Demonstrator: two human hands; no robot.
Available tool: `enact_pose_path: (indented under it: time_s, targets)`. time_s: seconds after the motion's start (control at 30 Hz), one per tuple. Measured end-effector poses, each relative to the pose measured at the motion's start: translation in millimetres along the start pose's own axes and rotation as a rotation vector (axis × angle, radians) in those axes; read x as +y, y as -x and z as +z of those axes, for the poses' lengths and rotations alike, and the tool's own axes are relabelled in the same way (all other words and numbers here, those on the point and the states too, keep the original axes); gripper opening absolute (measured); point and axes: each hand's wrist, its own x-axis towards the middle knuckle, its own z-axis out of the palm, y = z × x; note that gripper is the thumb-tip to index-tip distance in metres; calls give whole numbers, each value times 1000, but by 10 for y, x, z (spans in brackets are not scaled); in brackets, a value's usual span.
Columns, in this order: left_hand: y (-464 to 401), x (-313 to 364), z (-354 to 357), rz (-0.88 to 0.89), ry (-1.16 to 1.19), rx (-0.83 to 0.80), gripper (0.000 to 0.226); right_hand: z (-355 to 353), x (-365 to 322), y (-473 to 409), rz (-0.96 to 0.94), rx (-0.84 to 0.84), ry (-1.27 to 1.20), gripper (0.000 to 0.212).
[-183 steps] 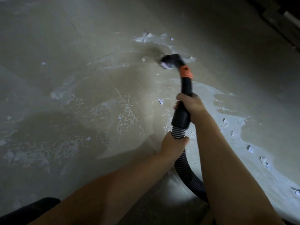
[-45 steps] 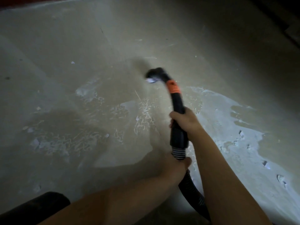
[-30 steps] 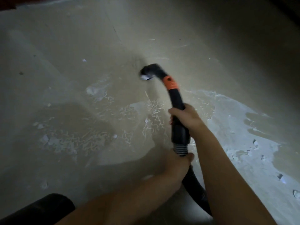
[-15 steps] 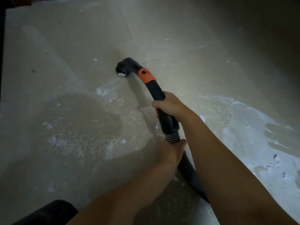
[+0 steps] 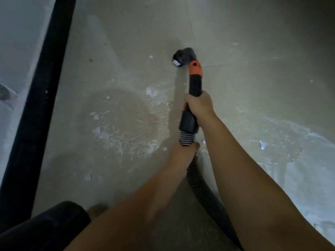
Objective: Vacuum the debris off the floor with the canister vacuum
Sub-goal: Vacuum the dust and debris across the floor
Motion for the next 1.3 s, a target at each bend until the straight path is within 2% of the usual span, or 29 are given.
enact_pose_path:
  time_s: [0.1, 0.2, 0.27, 0.33, 0.4, 0.5, 0.57, 0.6, 0.67, 0.73, 0.9, 0.97, 1.03, 1.1, 1.17, 1.23, 1.3]
  targets:
    - [-180, 275, -373, 54, -42, 96, 16, 362, -204, -160, 19, -12, -49, 26]
    - [-303, 386, -626, 69, 16, 46, 18, 625, -374, -235, 18, -74, -21, 24]
    - [-280, 347, -587, 54, 72, 40, 18, 713, -443, -185, -6, -193, 62, 10]
    - [-206, 274, -406, 35, 149, 55, 18, 693, -472, -104, -30, -351, 179, 11]
    - [-101, 253, -172, 34, 234, 8, 19, 526, -473, -74, -60, -399, 258, 13]
    - [11, 299, 116, 19, 207, -58, 20, 84, -399, -163, -59, -182, 229, 16]
    - [70, 347, 320, -40, 46, -111, 26, -287, -323, -133, 16, -12, 109, 13]
    - [131, 327, 398, -72, -71, -142, 30, -437, -272, -65, 49, 40, 74, 10]
    - [310, 128, 544, -90, -151, -130, 32, -643, -125, 158, 81, 53, 129, 15]
    - [548, -143, 571, -62, -18, -64, 30, -606, 1, 443, 37, -60, 210, 13]
    - [1049, -714, 450, -92, 257, 122, 18, -188, 291, 1064, -32, -537, 503, 17]
    - [1147, -703, 416, -96, 243, 132, 8, -178, 319, 1135, -30, -584, 500, 18]
    - [1140, -648, 416, -91, 126, 93, 9, -338, 293, 1068, -18, -440, 394, 16]
    - [1081, -502, 495, -103, -67, 1, 11, -577, 260, 919, 3, -192, 274, 13]
    - [1068, -383, 559, -113, -108, -17, 19, -759, 234, 807, 58, -13, 192, 29]
    - [1026, -353, 540, -113, -89, -18, 31, -743, 244, 780, 90, 35, 180, 41]
    - [1106, -418, 383, -132, -40, 24, 31, -524, 251, 916, 61, -78, 245, 41]
